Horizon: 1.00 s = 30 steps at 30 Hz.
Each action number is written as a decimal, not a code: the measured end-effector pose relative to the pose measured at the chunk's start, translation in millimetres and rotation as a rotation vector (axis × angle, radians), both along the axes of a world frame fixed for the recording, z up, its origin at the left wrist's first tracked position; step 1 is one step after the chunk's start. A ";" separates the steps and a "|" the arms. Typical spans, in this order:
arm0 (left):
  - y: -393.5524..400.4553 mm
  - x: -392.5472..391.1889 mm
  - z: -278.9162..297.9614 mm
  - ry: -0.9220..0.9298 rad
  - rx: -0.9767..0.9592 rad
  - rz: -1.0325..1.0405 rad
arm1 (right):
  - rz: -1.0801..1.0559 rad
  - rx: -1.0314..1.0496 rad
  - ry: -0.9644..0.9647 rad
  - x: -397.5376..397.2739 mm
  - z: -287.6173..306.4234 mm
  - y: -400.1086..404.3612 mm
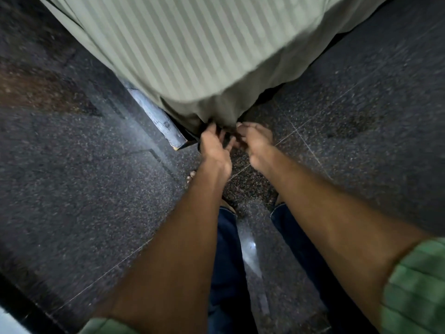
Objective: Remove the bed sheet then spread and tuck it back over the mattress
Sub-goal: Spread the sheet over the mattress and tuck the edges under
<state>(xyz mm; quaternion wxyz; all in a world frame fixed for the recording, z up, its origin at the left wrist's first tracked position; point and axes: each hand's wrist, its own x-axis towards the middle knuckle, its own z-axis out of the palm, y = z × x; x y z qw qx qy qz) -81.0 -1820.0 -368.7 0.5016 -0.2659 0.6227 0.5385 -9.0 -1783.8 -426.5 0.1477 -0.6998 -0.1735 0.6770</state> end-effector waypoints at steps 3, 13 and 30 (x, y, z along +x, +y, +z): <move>18.9 -9.5 7.7 0.011 -0.055 -0.053 | 0.068 -0.097 0.067 -12.0 9.5 2.4; -1.3 12.2 -29.1 0.271 -0.508 -0.507 | 0.351 0.059 -0.297 -20.8 -4.6 11.5; -31.5 42.9 6.1 0.849 -0.289 -0.583 | 0.034 -0.016 -0.295 -8.2 -21.3 5.6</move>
